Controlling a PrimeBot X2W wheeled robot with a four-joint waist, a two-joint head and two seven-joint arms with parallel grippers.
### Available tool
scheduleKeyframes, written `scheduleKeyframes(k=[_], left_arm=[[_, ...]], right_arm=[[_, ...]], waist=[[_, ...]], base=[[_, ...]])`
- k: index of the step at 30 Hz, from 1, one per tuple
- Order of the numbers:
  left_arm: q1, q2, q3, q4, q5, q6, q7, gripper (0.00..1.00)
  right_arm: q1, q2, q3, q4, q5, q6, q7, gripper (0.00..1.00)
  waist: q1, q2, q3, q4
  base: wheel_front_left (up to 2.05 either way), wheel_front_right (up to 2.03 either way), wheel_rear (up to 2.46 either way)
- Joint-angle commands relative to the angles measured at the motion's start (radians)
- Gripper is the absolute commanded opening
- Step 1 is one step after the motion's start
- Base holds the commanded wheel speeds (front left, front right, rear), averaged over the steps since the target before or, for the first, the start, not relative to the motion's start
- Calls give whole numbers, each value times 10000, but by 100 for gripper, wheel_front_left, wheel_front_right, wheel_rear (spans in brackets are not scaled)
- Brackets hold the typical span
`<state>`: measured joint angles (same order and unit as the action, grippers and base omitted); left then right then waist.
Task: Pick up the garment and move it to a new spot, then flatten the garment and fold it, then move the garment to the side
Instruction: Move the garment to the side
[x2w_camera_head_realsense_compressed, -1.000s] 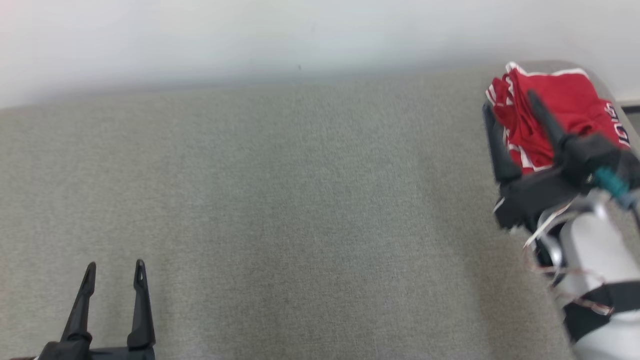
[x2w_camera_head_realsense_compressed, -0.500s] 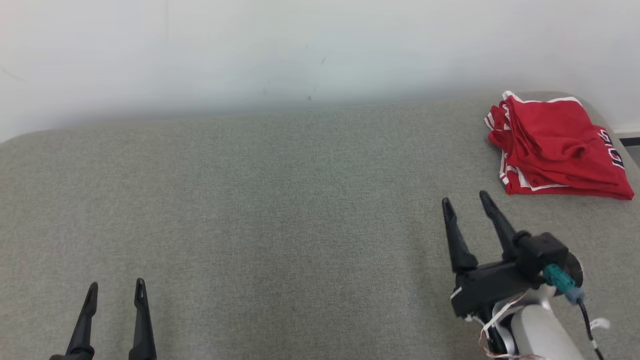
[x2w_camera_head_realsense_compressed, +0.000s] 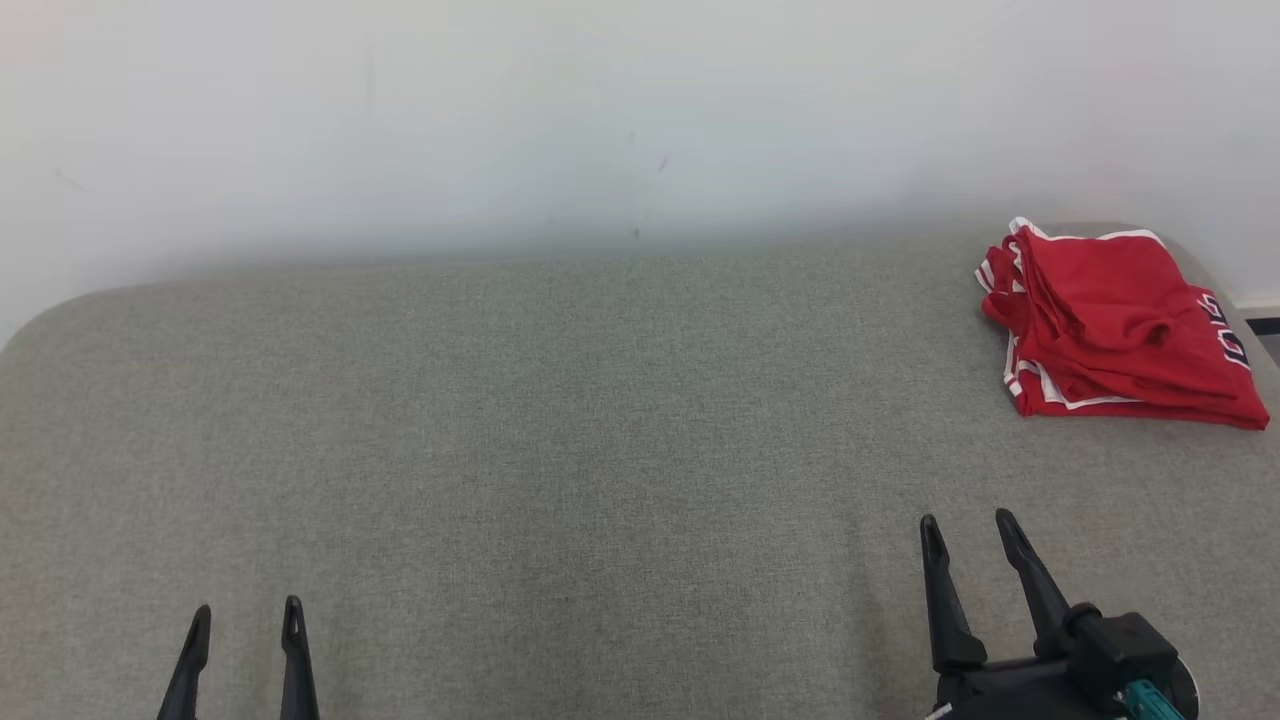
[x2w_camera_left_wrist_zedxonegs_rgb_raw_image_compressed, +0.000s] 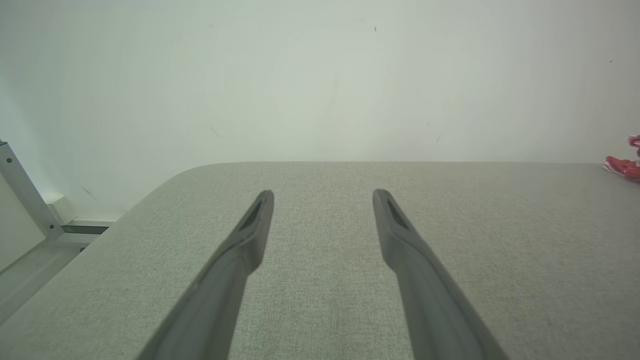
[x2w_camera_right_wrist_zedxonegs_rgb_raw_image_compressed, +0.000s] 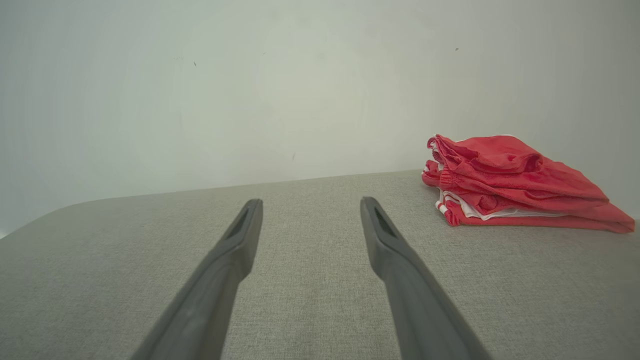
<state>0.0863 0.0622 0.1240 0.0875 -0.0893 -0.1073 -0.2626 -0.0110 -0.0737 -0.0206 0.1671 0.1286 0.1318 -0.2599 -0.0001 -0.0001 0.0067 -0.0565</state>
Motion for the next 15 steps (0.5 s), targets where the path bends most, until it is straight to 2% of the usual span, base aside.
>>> scheduleKeyframes(k=[1, 15], left_arm=[[164, -14, -7, 30, 94, -44, -26, 100], [173, -42, -145, 335, 57, -124, -26, 100]], right_arm=[[140, 77, -31, -95, -53, -31, -44, 100], [728, 248, 274, -61, -185, -31, -56, 100]], waist=[[1, 1, -30, 11], [1, 1, -283, 233]], base=[[0, 0, 0], [0, 0, 0]])
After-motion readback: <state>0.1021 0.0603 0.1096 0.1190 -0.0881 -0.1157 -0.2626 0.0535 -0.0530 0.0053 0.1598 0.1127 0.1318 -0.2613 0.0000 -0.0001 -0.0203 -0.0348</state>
